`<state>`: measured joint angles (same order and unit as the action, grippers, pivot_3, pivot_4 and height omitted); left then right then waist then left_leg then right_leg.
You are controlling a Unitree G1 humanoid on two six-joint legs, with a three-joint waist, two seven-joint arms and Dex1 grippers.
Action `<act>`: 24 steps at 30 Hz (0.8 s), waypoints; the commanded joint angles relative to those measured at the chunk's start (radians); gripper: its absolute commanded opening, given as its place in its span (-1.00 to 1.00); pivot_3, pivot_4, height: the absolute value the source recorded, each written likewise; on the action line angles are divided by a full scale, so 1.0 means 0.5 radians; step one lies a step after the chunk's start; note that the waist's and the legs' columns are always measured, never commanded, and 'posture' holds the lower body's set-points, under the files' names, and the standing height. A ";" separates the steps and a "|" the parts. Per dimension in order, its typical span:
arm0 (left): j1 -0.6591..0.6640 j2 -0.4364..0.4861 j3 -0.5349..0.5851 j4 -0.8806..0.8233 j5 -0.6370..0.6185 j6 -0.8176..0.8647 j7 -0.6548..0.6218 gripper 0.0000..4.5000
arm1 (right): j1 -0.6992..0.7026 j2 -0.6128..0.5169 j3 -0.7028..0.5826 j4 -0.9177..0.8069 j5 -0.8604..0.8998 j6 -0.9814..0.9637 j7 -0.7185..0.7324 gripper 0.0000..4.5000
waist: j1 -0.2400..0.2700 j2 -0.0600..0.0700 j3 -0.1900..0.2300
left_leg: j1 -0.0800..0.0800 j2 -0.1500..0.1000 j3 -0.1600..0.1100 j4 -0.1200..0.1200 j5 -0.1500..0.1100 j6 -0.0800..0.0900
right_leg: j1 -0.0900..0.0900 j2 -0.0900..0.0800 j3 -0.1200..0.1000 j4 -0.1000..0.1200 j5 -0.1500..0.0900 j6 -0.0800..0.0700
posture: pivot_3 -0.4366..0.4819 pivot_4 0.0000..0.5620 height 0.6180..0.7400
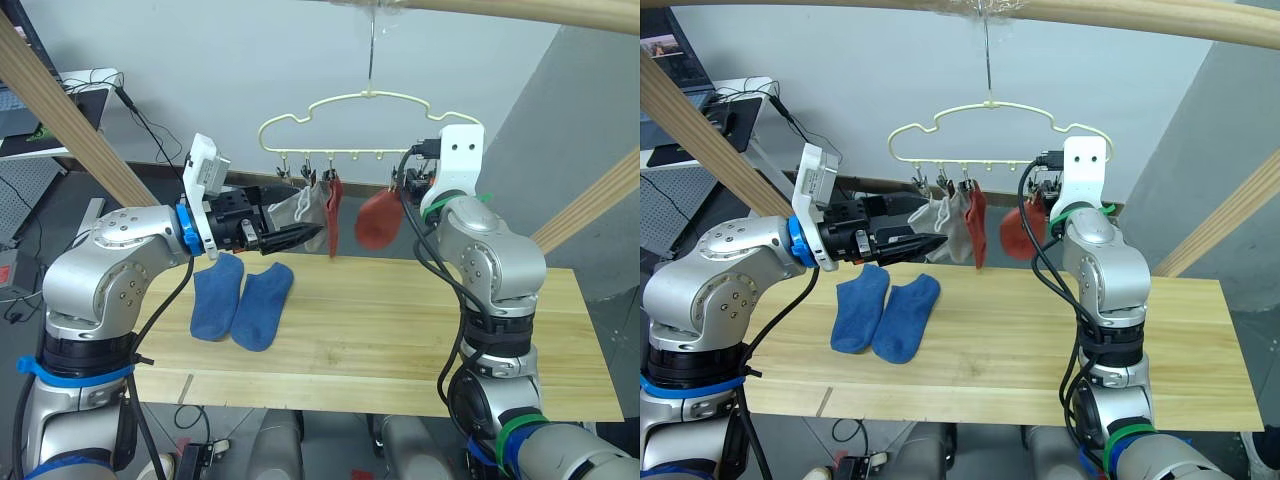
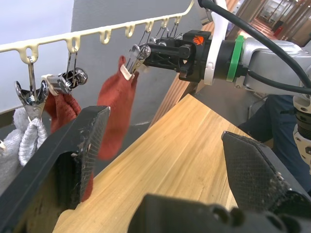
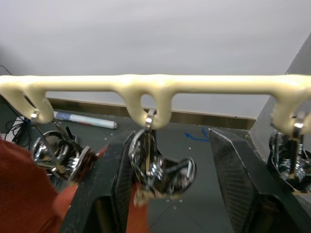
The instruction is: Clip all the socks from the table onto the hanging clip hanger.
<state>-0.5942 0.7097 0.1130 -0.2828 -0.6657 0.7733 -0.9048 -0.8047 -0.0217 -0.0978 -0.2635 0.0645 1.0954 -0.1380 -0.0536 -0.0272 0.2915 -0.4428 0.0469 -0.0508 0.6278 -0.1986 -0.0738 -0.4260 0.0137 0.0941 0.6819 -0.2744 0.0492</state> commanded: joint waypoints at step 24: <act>0.015 -0.012 0.007 -0.072 -0.016 -0.047 0.043 0.90 | -0.057 0.029 -0.009 -0.119 -0.029 0.064 -0.024 -0.27 | -0.002 0.000 0.000 | 0.000 0.000 0.000 0.000 0.000 0.000 | 0.000 0.000 0.000 0.000 0.000 0.000 | -0.05 -0.04 1.00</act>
<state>-0.5859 0.7030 0.1124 -0.2831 -0.6655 0.7723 -0.8839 -0.8356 -0.0016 -0.1095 -0.2693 0.0591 1.1321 -0.1477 -0.0545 -0.0272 0.2915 -0.4428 0.0469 -0.0508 0.6278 -0.1986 -0.0738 -0.4260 0.0136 0.0940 0.6820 -0.2743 0.0491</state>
